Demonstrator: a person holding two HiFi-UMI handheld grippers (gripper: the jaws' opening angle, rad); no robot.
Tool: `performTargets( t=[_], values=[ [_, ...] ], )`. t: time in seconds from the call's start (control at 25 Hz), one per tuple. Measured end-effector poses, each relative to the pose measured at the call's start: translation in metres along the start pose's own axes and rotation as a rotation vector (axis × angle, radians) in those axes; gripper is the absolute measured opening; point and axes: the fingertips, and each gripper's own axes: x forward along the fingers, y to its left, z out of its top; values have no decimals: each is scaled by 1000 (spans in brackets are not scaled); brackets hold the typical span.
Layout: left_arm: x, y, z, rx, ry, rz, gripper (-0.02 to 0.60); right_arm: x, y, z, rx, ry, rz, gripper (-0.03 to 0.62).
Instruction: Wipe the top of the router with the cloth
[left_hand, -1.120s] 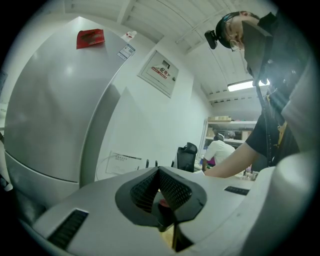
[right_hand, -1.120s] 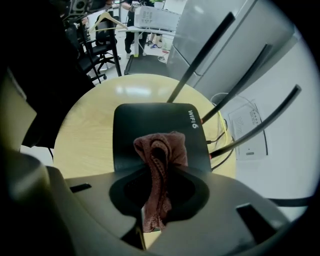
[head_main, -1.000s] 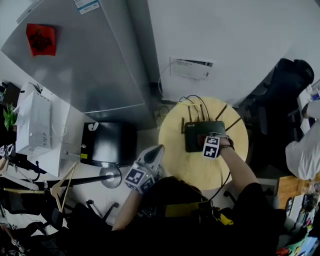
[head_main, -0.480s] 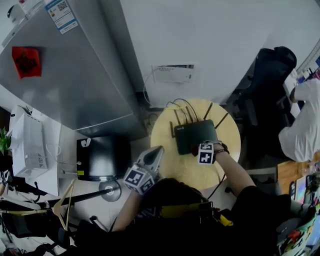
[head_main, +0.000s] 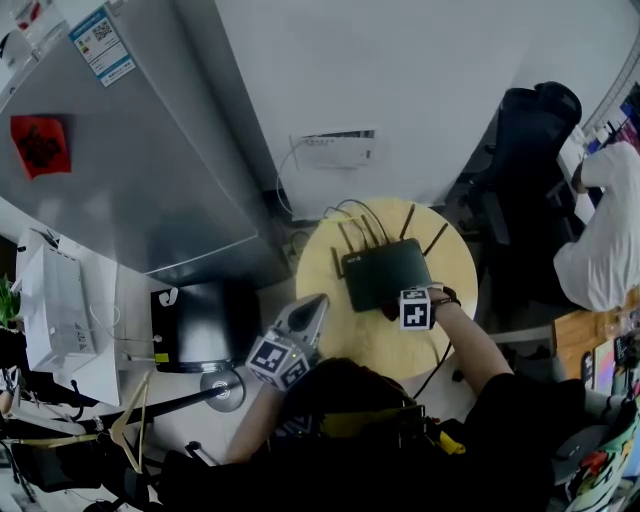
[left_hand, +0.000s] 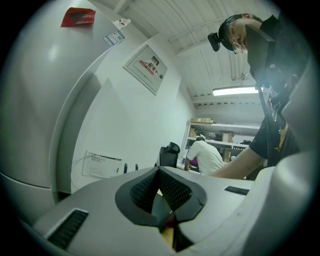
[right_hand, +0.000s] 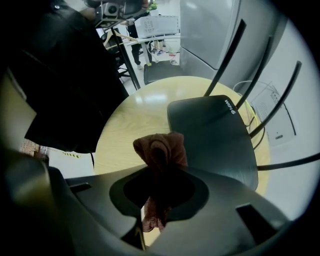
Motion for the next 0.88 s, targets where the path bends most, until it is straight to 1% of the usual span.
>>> performTargets(
  t=[0.04, 0.08, 0.12, 0.16, 0.24, 0.28, 0.32, 0.36, 0.4, 0.56, 0.64, 0.76, 0.88],
  values=[
    [0, 0, 0, -1, 2, 2, -6, -3, -1, -1, -2, -14, 7, 61],
    [0, 0, -1, -3, 5, 4, -6, -7, -7, 1, -1, -38, -11, 61],
    [0, 1, -1, -4, 7, 8, -6, -15, -18, 3, 1, -65, -58, 61],
    [-1, 3, -3, -3, 10, 11, -6, -27, -34, 7, 4, -90, -132, 61],
    [-2, 5, -5, -5, 11, 19, -6, -50, -71, 13, -9, -132, -330, 61],
    [-2, 6, -5, -8, 12, 26, -6, -57, -88, 15, -28, -138, -427, 61],
    [-3, 7, -5, -12, 13, 35, -6, -62, -103, 15, -52, -132, -506, 61],
    [-5, 8, -5, -14, 16, 46, -6, -63, -114, 15, -74, -121, -563, 61],
    [-7, 10, -6, -14, 17, 58, -6, -63, -123, 15, -89, -110, -601, 61],
    [-14, 20, -7, 2, 7, 107, -6, -60, -155, 12, -93, -64, -688, 60],
    [-19, 26, -7, 2, 3, 133, -6, -58, -171, 9, -88, -27, -712, 60],
    [-24, 33, -4, -7, -7, 174, -6, -52, -188, 6, -69, 8, -718, 60],
    [-26, 34, -3, -3, -9, 195, -6, -41, -194, 1, -60, 38, -697, 60]
  ],
)
